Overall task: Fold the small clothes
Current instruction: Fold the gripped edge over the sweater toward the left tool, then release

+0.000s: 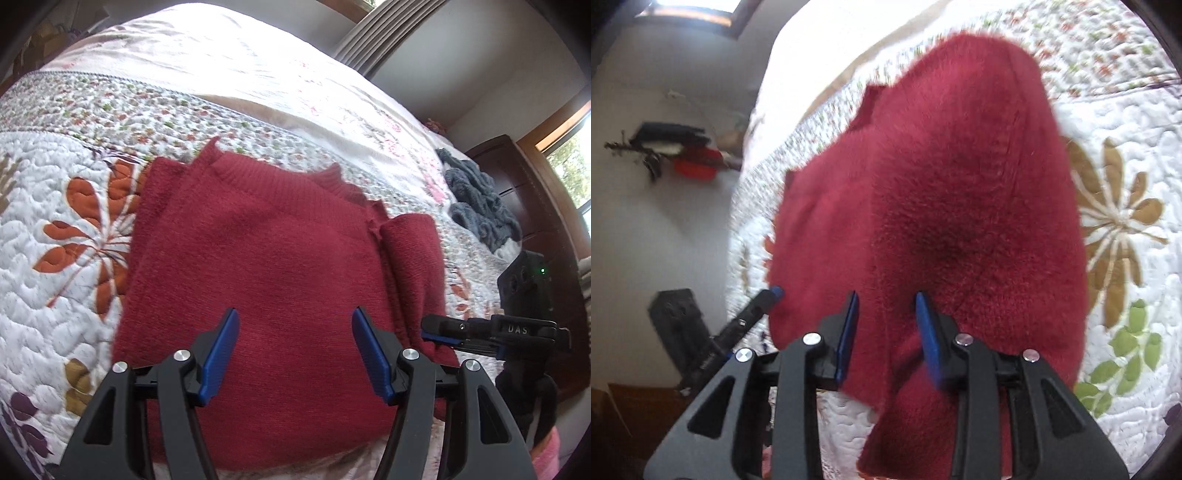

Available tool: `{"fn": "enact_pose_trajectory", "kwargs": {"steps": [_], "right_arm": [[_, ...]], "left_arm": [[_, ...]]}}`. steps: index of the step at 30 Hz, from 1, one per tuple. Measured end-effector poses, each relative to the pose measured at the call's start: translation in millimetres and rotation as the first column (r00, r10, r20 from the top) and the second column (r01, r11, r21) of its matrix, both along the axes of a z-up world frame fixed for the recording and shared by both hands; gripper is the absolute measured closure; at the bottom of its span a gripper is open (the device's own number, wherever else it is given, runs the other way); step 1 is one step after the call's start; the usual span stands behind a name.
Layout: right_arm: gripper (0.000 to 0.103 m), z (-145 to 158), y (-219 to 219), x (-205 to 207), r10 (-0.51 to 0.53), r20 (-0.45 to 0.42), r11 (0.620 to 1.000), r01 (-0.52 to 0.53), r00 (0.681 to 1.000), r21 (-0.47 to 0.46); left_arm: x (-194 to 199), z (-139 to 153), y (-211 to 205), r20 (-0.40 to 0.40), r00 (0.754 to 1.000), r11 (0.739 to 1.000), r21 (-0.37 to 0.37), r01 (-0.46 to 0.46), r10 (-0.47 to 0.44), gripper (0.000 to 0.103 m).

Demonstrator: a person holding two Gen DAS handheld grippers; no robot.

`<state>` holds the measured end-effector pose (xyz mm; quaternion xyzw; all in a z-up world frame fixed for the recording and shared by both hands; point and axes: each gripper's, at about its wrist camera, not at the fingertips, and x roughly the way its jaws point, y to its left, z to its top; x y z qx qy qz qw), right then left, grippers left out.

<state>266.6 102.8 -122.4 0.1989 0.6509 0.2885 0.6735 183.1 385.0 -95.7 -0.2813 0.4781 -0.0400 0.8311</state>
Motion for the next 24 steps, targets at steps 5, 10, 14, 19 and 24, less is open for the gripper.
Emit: {"fn": "enact_pose_trajectory", "kwargs": {"steps": [5,10,14,19,24], "right_arm": [[0.071,31,-43,1,-0.069,0.067,0.997,0.067,0.995,0.031],[0.071,28,-88,-6,-0.117,0.114,0.99,0.125,0.987,-0.065],[0.07,2,-103,-20,-0.121,0.083,0.988,0.128,0.989,-0.088],[0.062,-19,-99,-28,-0.104,0.062,0.991,0.109,0.993,-0.083],[0.061,-28,-87,-29,-0.081,0.062,0.992,0.087,0.995,-0.095]], "left_arm": [[12,4,-21,0.005,0.999,0.995,-0.093,0.035,-0.035,0.039],[31,1,-50,-0.002,0.997,0.978,-0.195,0.071,-0.073,0.039],[47,-10,-75,-0.032,0.994,0.968,-0.234,0.093,-0.103,0.039],[64,-27,-91,-0.077,0.99,0.959,-0.27,0.091,-0.116,0.038],[82,-46,-100,-0.125,0.984,0.95,-0.3,0.082,-0.125,0.038]]}}
